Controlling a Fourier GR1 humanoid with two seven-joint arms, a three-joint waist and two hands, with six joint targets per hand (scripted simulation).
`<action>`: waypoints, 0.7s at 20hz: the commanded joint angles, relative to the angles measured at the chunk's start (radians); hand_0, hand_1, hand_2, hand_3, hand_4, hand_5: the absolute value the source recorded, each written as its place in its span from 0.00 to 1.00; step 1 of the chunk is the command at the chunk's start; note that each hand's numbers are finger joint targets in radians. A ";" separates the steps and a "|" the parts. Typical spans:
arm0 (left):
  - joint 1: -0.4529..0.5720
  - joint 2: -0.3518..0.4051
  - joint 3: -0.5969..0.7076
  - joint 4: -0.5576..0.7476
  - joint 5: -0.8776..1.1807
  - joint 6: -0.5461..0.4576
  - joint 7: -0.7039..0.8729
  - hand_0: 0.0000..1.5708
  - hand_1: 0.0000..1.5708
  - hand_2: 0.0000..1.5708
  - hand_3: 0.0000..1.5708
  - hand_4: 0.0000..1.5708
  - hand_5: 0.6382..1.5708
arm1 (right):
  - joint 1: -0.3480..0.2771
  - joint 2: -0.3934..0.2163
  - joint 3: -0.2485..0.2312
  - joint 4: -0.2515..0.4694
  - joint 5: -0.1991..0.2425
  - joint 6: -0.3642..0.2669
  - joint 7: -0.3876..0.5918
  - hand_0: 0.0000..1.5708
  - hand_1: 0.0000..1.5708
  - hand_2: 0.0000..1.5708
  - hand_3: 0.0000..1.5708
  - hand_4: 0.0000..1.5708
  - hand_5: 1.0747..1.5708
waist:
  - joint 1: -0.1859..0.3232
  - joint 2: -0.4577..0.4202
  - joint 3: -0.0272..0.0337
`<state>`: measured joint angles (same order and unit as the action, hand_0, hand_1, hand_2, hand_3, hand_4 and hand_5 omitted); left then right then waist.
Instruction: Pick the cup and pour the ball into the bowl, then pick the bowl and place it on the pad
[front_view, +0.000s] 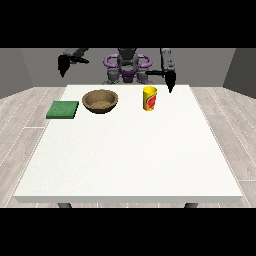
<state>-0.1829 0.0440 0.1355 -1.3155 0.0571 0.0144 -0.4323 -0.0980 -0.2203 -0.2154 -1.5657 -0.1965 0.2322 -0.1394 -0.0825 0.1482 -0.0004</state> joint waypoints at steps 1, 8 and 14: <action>-0.003 -0.029 0.019 0.182 -0.036 0.024 -0.216 0.00 0.00 0.00 0.00 0.00 0.94 | -0.018 -0.031 -0.017 -0.031 -0.025 0.036 -0.005 0.00 0.00 0.00 0.00 0.00 1.00 | -0.047 0.049 -0.0005; -0.202 0.009 0.079 0.417 -0.028 0.077 -0.269 0.00 0.00 0.00 0.00 0.00 0.94 | -0.043 -0.032 -0.020 0.076 -0.022 0.084 -0.080 0.00 0.00 0.00 0.00 0.00 1.00 | -0.056 0.086 -0.0001; -0.275 -0.006 0.077 0.578 -0.040 0.109 -0.369 0.00 0.00 0.00 0.00 0.00 0.95 | -0.065 -0.017 -0.018 0.152 0.011 0.072 -0.135 0.00 0.00 0.00 0.00 0.00 1.00 | -0.040 0.083 0.0001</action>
<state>-0.3964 0.0370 0.2024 -0.8391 0.0231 0.0985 -0.7488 -0.1461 -0.2332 -0.2326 -1.4597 -0.1924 0.2885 -0.2440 -0.1221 0.2223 -0.0005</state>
